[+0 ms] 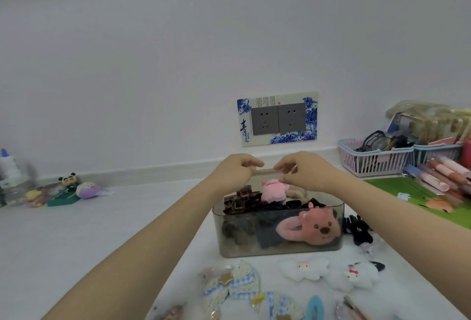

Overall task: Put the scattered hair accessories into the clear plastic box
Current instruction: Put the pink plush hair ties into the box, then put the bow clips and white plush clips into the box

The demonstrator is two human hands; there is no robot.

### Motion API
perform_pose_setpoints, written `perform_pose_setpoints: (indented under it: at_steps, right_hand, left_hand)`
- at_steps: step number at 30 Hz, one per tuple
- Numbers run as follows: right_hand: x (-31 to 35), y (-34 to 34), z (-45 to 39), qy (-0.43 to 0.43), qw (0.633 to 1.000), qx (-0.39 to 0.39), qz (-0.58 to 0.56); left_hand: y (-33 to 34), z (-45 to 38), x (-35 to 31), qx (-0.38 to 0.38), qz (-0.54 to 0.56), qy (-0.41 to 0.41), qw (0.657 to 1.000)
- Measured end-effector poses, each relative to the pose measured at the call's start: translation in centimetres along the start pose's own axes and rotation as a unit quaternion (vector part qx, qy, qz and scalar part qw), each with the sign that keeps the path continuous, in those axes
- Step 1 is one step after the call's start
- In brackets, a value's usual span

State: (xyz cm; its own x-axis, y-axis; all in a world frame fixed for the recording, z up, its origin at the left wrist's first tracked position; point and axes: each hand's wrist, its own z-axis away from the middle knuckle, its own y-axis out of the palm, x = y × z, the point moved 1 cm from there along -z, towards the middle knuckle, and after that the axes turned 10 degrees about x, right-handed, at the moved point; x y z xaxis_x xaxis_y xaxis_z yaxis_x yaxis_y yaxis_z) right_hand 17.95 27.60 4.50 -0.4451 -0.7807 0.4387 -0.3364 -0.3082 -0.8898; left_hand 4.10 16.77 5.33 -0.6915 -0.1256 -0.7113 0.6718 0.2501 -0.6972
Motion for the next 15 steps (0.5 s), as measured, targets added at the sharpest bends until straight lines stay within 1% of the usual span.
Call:
perform_pose_setpoints:
  at_steps: [4,6,8,11,12,15]
  right_hand:
    - [2.4,0.0,3.0,-0.050,0.998,-0.020,-0.023]
    - [3.6,0.4,4.9,-0.070,0.996,-0.026,-0.038]
    - [4.8,1.1,6.9,-0.088,0.994,-0.028,-0.056]
    - [6.0,3.0,8.8,-0.099,0.992,-0.001,-0.081]
    - [6.3,3.8,9.4,-0.101,0.991,0.020,-0.086]
    - [6.5,5.8,10.8,-0.110,0.985,0.108,-0.075]
  left_hand:
    - [-0.9,3.6,-0.7,-0.088,0.022,0.034,0.995]
    - [-1.1,6.2,-1.0,-0.112,0.027,0.042,0.992]
    - [-1.0,9.0,-0.8,-0.121,0.034,0.044,0.991]
    - [-0.3,12.2,0.4,-0.103,0.032,0.015,0.994]
    - [0.1,13.1,1.0,-0.083,0.019,-0.004,0.996]
    - [1.5,14.7,2.8,0.009,-0.039,-0.058,0.998]
